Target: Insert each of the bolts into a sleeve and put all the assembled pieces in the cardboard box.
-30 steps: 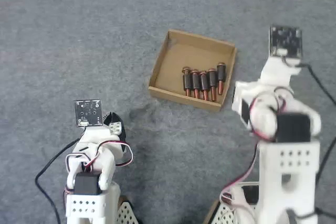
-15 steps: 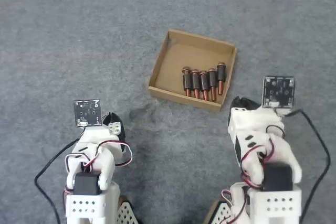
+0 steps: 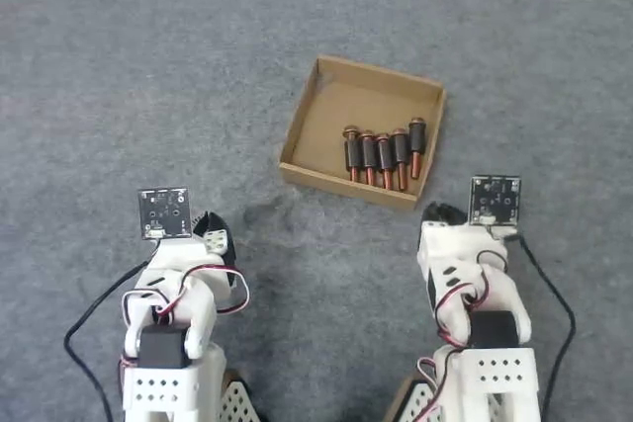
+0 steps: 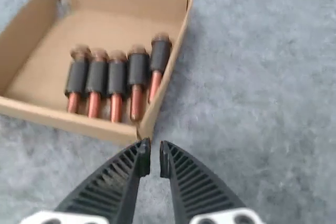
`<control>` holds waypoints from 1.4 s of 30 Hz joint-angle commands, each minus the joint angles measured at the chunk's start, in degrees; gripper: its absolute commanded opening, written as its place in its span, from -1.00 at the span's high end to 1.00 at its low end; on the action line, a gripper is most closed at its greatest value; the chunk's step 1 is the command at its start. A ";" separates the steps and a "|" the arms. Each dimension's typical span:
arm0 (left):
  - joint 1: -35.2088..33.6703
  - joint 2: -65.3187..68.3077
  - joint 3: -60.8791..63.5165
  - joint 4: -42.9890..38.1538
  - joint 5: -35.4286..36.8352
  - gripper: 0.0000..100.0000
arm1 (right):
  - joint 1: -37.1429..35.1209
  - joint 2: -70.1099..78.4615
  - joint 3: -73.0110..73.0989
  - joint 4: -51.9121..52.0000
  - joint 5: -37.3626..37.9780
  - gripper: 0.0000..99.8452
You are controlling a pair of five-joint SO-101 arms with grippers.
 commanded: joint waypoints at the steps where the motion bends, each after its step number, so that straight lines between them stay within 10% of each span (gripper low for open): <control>1: -0.09 -0.26 -0.84 -0.70 -0.62 0.98 | 0.48 -1.19 1.76 -1.10 0.62 0.99; 32: 0.18 -0.26 -0.84 -0.62 -0.62 0.98 | 3.91 -4.79 5.54 13.49 0.88 0.99; 42: -0.09 -0.35 -0.84 0.62 -0.62 0.98 | 4.97 -19.38 5.10 34.15 0.70 0.99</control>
